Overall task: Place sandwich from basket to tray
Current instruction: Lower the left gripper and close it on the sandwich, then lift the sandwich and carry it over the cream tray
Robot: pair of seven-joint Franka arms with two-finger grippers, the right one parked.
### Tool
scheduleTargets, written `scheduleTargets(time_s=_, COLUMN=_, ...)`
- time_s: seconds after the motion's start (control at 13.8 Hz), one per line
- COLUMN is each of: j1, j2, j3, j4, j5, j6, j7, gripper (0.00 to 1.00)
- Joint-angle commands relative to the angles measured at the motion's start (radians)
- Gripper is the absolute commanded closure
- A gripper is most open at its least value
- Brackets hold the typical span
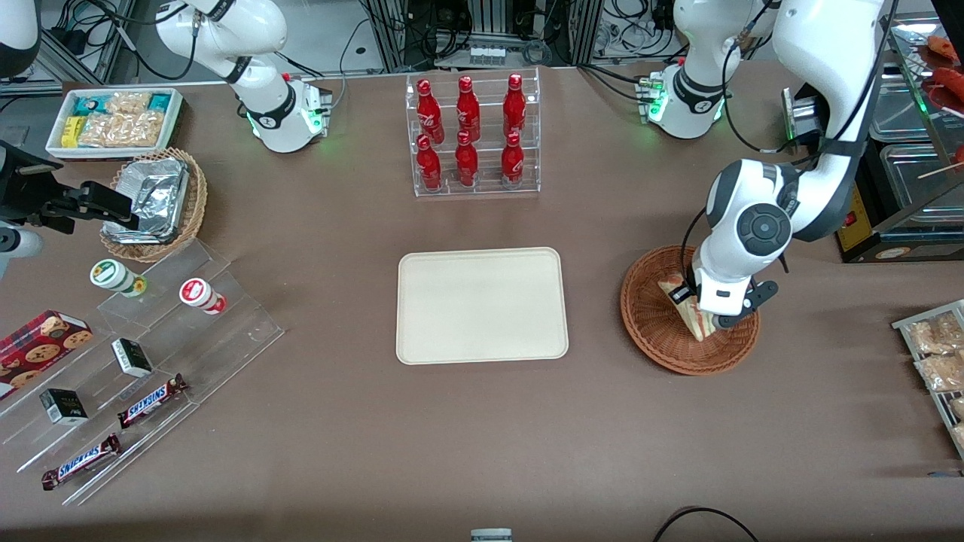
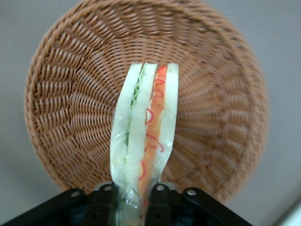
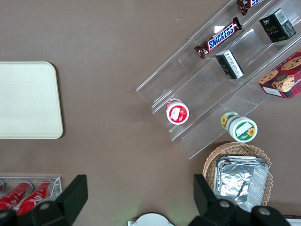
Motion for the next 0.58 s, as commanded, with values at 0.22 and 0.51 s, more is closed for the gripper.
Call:
scheduleTargets(time_s=0.22, j1=-0.003, j2=0.103, j3=-0.136, j4=0.269, j5=-0.002, j6=-0.181, j7=0.149, gripper=1.00)
scheduleTargets(time_s=0.51, j1=-0.004, j2=0.265, j3=-0.276, j4=0.428, j5=0.009, j6=-0.168, j7=0.157, gripper=1.00)
